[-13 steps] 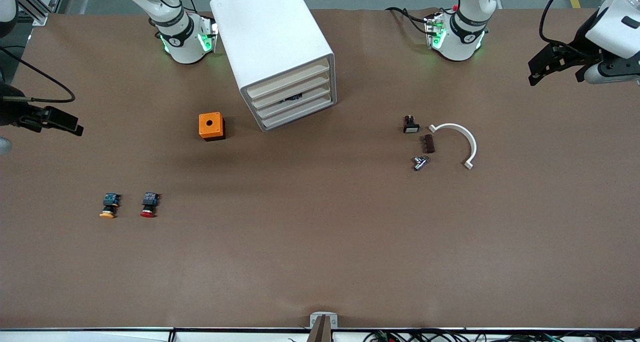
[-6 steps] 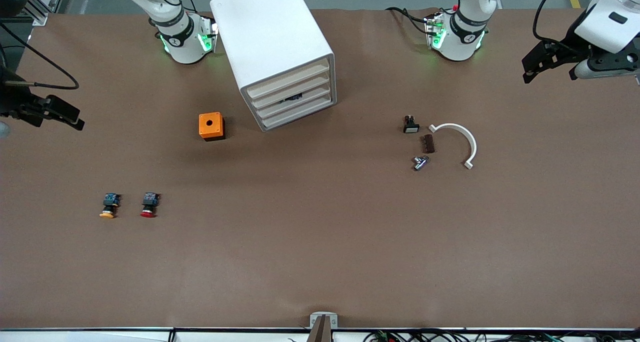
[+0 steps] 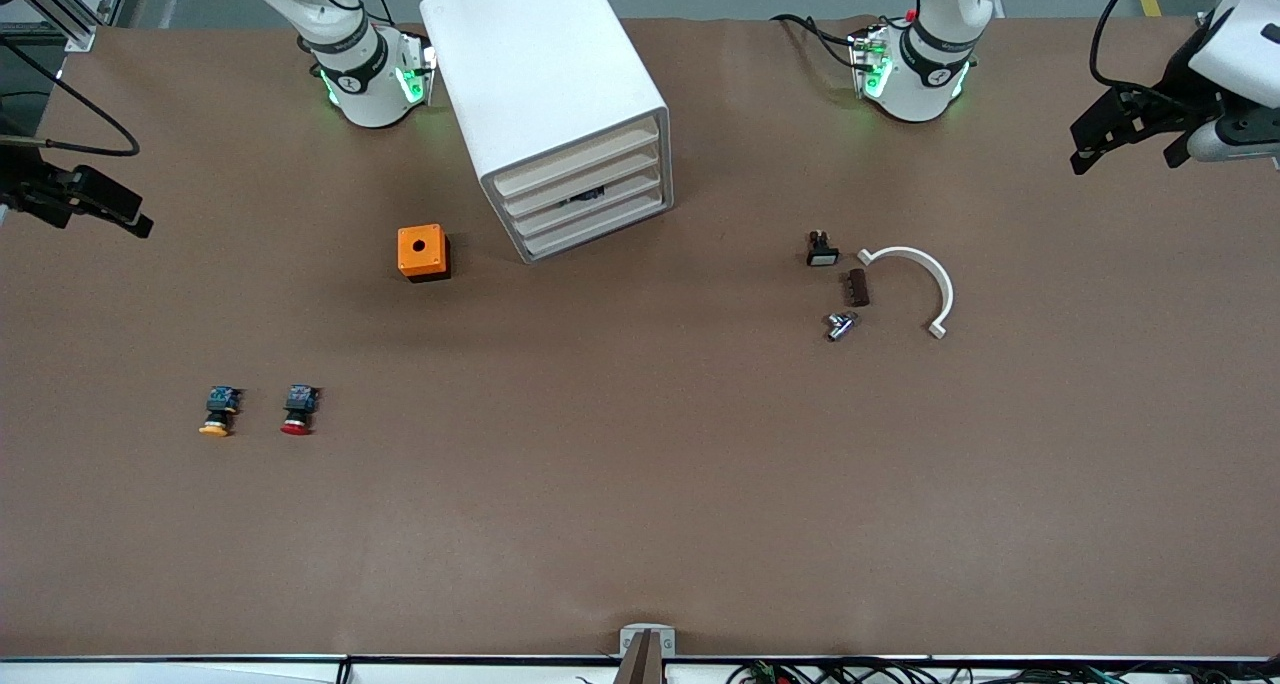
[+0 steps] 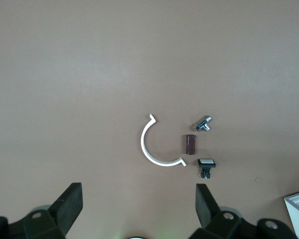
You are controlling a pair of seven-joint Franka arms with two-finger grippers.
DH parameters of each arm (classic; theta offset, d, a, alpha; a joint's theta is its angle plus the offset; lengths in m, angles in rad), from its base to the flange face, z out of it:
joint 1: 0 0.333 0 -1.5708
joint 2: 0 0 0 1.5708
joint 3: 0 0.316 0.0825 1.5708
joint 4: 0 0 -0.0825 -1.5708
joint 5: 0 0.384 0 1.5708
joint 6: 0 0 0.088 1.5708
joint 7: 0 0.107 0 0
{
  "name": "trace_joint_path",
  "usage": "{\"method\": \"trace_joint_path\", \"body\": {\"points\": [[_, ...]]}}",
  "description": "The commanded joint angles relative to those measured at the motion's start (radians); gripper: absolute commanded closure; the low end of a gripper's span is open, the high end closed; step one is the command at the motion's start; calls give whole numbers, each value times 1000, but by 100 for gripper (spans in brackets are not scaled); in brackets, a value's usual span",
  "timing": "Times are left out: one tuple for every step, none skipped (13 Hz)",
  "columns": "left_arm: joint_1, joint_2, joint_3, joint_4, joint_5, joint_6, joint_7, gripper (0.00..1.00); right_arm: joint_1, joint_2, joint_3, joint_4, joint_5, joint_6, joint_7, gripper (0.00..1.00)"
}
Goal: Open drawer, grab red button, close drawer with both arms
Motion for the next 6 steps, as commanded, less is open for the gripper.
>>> {"method": "trace_joint_path", "body": {"points": [[8, 19, -1, 35, -16, -7, 16, 0, -9, -41, 15, -27, 16, -13, 10, 0], [8, 19, -1, 35, -16, -7, 14, 0, -7, -41, 18, -27, 16, -18, 10, 0], [7, 20, -2, 35, -16, -9, 14, 0, -7, -41, 18, -27, 16, -18, 10, 0], [7, 20, -2, 35, -14, -12, 14, 0, -7, -43, 16, -27, 16, -19, 10, 0], [7, 20, -2, 35, -14, -14, 14, 0, -9, -43, 16, -27, 16, -24, 7, 0], [7, 20, -2, 35, -14, -17, 16, 0, -9, -43, 15, -26, 16, -24, 6, 0]]}}
